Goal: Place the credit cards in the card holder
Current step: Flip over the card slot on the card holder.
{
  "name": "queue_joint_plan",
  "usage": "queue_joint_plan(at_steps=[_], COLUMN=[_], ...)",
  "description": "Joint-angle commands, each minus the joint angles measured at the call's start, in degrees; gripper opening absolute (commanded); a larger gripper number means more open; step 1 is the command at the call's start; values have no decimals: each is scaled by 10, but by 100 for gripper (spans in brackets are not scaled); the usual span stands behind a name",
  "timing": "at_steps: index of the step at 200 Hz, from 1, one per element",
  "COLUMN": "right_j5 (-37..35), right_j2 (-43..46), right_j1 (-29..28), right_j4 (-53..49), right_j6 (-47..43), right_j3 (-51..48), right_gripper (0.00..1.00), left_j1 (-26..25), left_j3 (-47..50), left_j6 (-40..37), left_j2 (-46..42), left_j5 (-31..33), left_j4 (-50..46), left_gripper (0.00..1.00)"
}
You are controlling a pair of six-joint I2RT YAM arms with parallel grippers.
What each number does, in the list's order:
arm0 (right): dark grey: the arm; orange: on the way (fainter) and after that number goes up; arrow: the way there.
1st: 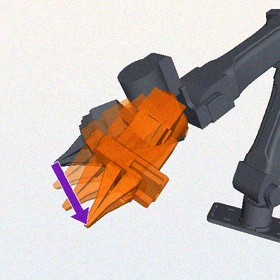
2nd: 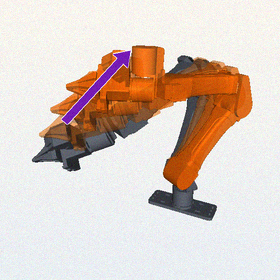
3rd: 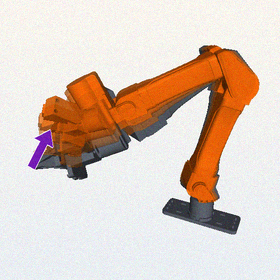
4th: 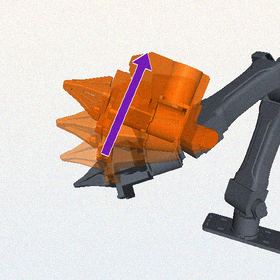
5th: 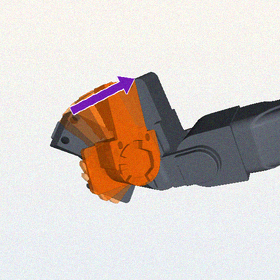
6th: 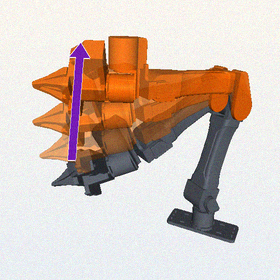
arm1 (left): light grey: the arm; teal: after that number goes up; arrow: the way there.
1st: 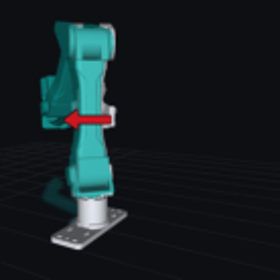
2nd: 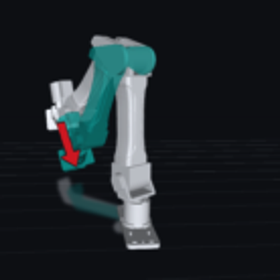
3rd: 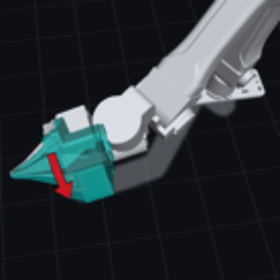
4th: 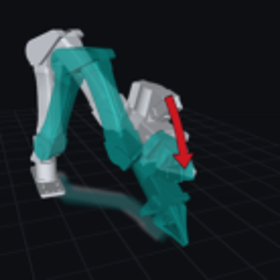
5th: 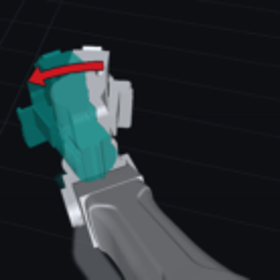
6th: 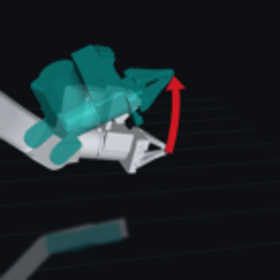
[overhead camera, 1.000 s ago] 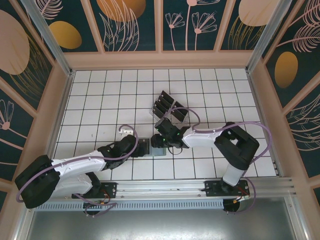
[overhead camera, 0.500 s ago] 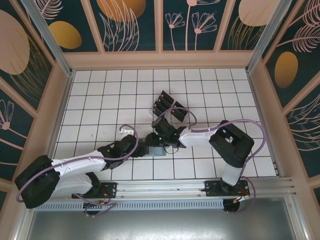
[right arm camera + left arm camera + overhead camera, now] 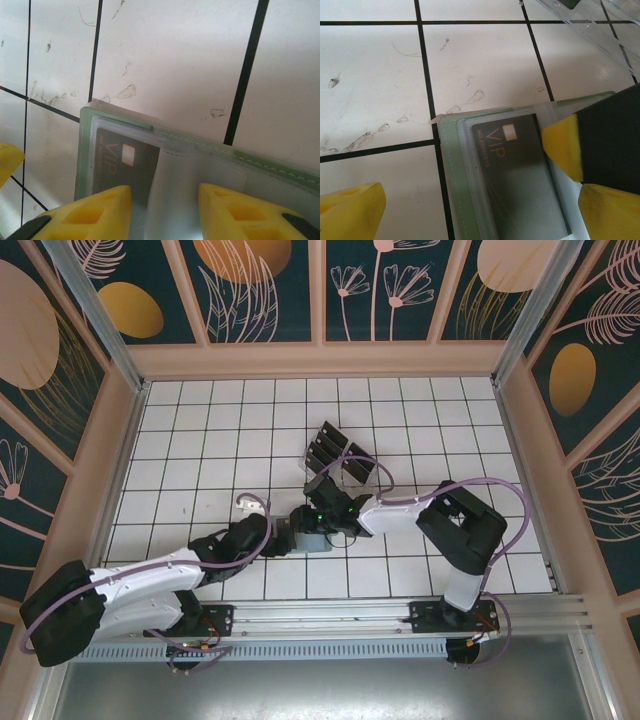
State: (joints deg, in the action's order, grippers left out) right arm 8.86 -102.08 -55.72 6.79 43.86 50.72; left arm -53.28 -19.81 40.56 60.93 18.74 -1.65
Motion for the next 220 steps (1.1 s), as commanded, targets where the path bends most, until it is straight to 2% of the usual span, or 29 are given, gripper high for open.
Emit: queue_joint_plan(at_steps=[1,123,146,168,191,220], right_j5=[5,8,8,8,10,9], right_j2=[-11,-5,-3,-1,-5,-5], right_j1=[-5,-6,-6,-6,-6,-6], right_j4=[7,23,24,25,26,28], right_j6=[7,33,35,34,34,35], right_j3=[-11,-24,-25,-26,-26,-32], right_gripper=[40,40,40,40,40,40], left_j1=[-8,-68,-68,-68,-68,-68], left_j3=[7,12,33,66,82,70], left_j6=[-2,-9,18,49,46,29], left_j2=[-10,30,-4,-75,-139,-139], left_j5=[19,43,49,57,25,-8], left_j4=[11,65,44,6,-3,-8], left_gripper=[99,99,98,99,99,99])
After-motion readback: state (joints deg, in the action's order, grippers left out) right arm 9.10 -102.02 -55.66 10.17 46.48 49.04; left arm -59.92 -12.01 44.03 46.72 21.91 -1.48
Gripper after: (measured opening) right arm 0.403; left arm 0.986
